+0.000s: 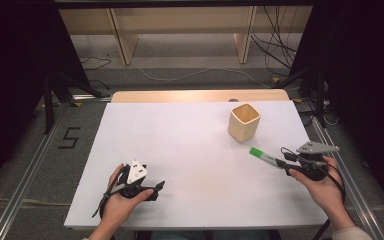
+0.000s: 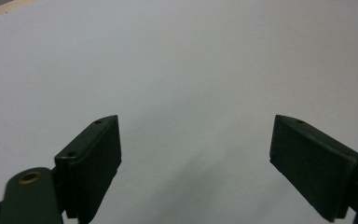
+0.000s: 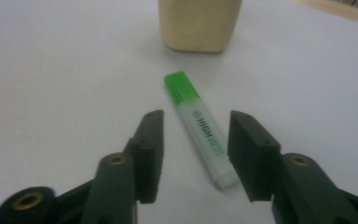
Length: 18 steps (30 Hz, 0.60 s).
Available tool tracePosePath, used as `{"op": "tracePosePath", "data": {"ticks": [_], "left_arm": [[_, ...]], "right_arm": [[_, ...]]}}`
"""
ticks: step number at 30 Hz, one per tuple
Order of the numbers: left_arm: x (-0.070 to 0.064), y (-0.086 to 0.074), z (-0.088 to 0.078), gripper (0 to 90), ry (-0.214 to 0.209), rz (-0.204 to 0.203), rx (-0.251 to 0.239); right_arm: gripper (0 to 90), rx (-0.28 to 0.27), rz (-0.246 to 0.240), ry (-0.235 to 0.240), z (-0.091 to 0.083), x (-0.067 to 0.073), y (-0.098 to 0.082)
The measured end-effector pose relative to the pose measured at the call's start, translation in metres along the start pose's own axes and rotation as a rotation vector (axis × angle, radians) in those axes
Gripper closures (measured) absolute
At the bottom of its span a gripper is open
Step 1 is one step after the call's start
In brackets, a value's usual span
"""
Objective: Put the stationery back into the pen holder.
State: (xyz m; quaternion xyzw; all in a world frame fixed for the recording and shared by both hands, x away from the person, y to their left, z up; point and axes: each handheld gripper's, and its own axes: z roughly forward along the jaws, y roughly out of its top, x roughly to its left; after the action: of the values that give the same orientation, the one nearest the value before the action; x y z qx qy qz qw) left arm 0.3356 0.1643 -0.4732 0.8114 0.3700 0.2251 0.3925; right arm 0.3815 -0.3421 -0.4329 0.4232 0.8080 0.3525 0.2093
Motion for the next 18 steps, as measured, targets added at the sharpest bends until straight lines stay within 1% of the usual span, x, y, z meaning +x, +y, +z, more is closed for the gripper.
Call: {"op": "tracePosePath", "data": {"ticks": [2, 4, 5, 6, 7, 8, 10, 11, 14, 15, 16, 18], "left_arm": [[-0.001, 0.000, 0.000, 16.3, -0.001, -0.001, -0.005], [0.000, 0.000, -0.001, 16.3, 0.001, 0.005, -0.005], [0.000, 0.000, -0.001, 16.3, 0.000, 0.006, -0.003], [0.000, -0.001, -0.001, 16.3, 0.000, 0.006, -0.003], [0.001, -0.001, -0.001, 16.3, -0.001, 0.002, -0.003], [0.001, -0.001, -0.001, 16.3, 0.001, 0.002, -0.001], [0.002, -0.002, 0.000, 16.3, 0.004, -0.006, -0.003], [0.002, -0.001, 0.000, 16.3, 0.004, -0.003, -0.005], [0.001, -0.001, 0.001, 16.3, 0.002, -0.005, -0.004], [0.001, -0.001, 0.001, 16.3, 0.002, -0.005, -0.004], [0.001, -0.001, 0.001, 16.3, 0.002, -0.004, -0.004], [0.001, -0.001, 0.001, 16.4, 0.003, -0.005, -0.001]], "right_arm": [[72.1, 0.034, 0.002, -0.003, 0.008, -0.006, 0.007], [79.7, 0.062, -0.011, -0.012, 0.015, -0.011, 0.011], [82.6, 0.079, -0.015, -0.015, 0.020, -0.014, 0.014], [82.6, 0.079, -0.015, -0.015, 0.020, -0.014, 0.014], [87.7, 0.106, -0.016, -0.023, 0.025, -0.019, 0.017], [89.9, 0.117, -0.007, -0.026, 0.028, -0.021, 0.018], [90.0, 0.140, 0.000, -0.017, 0.033, -0.028, 0.020], [90.0, 0.156, 0.004, -0.015, 0.035, -0.029, 0.020], [90.0, 0.207, 0.014, -0.024, 0.044, -0.035, 0.018], [90.0, 0.207, 0.014, -0.024, 0.044, -0.035, 0.018], [90.0, 0.220, 0.018, -0.022, 0.048, -0.039, 0.017], [90.0, 0.232, 0.025, -0.019, 0.051, -0.040, 0.016]]}}
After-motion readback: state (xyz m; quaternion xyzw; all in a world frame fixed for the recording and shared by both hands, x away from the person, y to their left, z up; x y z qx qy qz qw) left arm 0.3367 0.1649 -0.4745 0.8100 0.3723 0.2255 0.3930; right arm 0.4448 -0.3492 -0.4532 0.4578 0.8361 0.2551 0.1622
